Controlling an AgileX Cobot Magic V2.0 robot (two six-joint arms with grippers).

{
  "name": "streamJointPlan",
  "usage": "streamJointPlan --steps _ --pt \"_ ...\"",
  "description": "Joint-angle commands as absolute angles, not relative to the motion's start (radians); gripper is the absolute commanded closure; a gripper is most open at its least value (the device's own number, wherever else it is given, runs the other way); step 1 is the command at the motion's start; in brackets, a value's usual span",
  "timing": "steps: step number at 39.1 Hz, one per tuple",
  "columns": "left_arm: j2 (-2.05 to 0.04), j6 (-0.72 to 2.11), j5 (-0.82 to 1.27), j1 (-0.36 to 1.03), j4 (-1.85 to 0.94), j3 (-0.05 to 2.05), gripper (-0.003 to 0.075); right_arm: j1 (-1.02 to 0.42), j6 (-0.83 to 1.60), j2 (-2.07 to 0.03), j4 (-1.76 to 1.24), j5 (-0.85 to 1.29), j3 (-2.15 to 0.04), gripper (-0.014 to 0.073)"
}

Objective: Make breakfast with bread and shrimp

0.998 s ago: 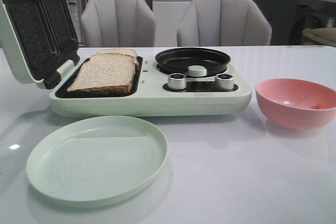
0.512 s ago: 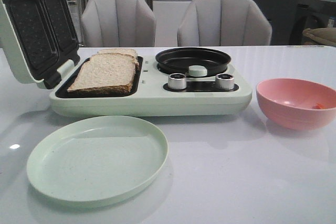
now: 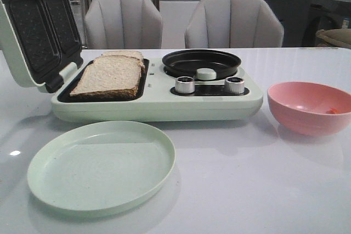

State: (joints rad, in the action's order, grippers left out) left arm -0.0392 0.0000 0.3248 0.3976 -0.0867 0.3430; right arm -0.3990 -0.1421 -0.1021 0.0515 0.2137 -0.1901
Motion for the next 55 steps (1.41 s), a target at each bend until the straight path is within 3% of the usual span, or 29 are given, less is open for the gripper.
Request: streamJointPlan --steps 1,8,21,30,40,55 --pt "-0.129 -0.012 0.257 0.406 -0.105 0.428 0.0285 -0.395 -0.14 -0.111 0.057 0.124 -0.213 0.0086" --pt "-0.38 -0.012 0.236 0.404 -0.173 0.561 0.0285 -0.395 -0.14 -0.111 0.057 0.124 -0.213 0.0086" --pt "-0.822 -0.012 -0.009 0.339 -0.35 0.725 0.0285 -0.395 -0.14 -0.111 0.057 0.124 -0.213 0.0086" --pt "-0.987 -0.012 0.009 0.177 -0.498 0.88 0.0288 -0.395 -0.14 -0.111 0.057 0.124 -0.213 0.0086" --pt "-1.124 -0.012 0.091 0.002 -0.621 1.004 0.0362 -0.395 -0.14 -0.111 0.057 0.124 -0.213 0.0086" --pt "-1.361 -0.01 0.196 -0.069 -0.734 1.163 0.0367 -0.395 -0.14 -0.111 0.057 0.124 -0.213 0.0086"
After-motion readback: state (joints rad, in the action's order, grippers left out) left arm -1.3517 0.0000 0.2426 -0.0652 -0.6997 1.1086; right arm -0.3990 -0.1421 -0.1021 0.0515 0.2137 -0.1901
